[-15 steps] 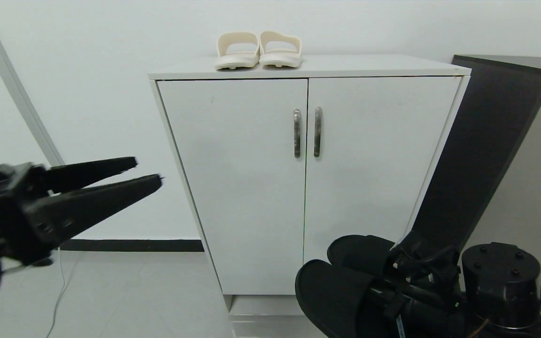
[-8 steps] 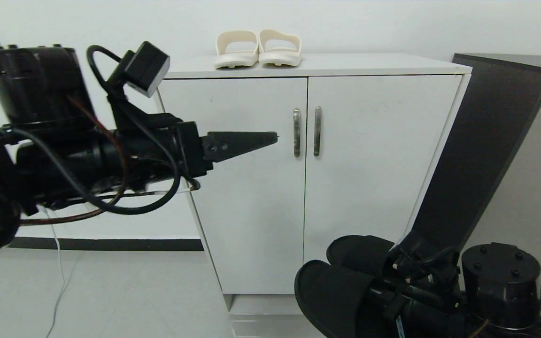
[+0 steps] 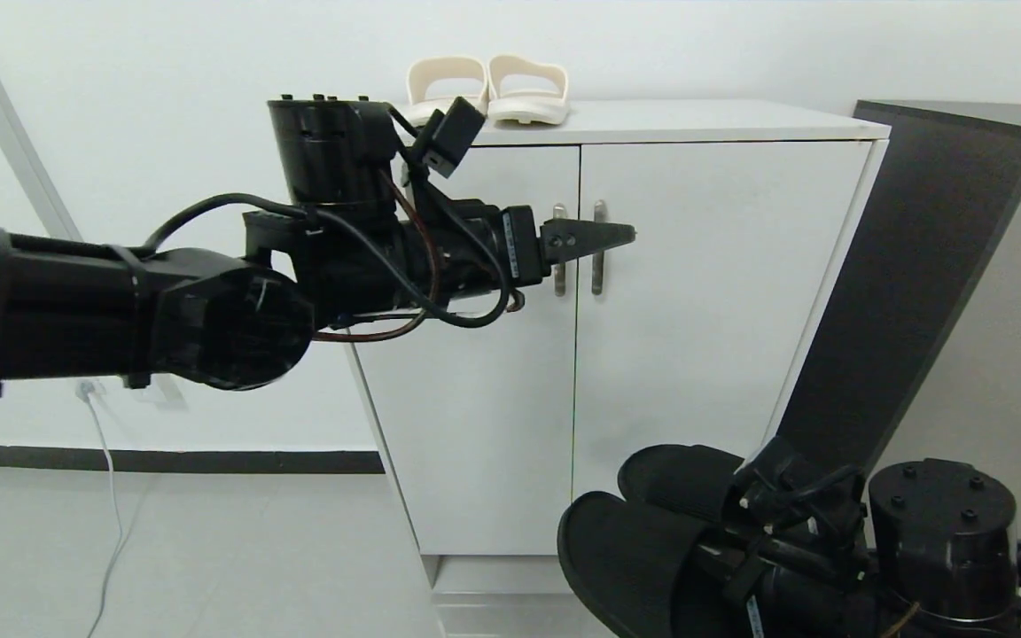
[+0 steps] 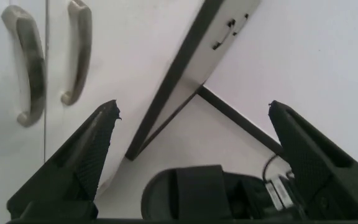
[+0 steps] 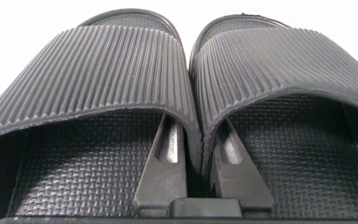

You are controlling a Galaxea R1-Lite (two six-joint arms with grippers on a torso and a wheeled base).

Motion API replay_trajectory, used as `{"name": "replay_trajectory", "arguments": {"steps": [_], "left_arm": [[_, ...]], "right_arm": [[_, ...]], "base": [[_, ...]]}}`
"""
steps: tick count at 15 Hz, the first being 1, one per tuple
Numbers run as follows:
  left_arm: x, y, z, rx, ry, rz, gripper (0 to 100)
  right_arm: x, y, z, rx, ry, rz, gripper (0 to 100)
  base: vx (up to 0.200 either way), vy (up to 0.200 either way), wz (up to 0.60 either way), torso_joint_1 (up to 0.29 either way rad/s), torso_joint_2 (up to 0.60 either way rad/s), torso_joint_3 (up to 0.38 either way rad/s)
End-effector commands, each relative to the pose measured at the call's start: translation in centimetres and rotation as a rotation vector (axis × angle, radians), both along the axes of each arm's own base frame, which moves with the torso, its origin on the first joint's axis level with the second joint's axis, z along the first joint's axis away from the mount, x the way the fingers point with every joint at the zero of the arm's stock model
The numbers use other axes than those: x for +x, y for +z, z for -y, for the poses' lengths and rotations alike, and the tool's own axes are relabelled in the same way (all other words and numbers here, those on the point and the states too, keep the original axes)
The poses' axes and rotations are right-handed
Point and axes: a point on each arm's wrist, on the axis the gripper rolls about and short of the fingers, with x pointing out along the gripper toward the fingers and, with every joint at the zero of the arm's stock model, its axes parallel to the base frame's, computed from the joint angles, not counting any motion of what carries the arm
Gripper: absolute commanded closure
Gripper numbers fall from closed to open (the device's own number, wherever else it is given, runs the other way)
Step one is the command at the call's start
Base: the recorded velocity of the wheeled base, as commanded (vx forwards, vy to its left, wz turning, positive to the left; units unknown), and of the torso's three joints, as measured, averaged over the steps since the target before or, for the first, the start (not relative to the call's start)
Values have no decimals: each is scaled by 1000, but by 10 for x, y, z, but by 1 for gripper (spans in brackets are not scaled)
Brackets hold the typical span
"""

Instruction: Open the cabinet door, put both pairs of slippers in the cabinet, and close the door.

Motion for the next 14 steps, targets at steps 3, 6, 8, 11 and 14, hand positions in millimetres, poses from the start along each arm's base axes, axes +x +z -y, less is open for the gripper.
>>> {"name": "replay_trajectory", "arguments": {"steps": [3, 6, 8, 11, 14], "left_arm": [[33, -13, 18, 26, 42, -50, 0], [48, -16, 26, 27, 103, -48, 0], [48, -15, 32, 30, 130, -49, 0], [49, -6, 35, 20, 142, -34, 0], [55, -7, 37, 19, 180, -32, 0]], "right_arm": [[0, -1, -1, -5, 3, -4, 100], [0, -1, -1, -5, 4, -4, 100], [0, -3, -1, -9, 4, -9, 100], [1, -3, -2, -9, 4, -9, 100], [1, -3, -2, -9, 4, -11, 100]], "base": [[0, 0, 0, 0, 0, 0], [0, 0, 0, 0, 0, 0], [0, 0, 0, 0, 0, 0], [0, 0, 0, 0, 0, 0], [0, 0, 0, 0, 0, 0]]}}
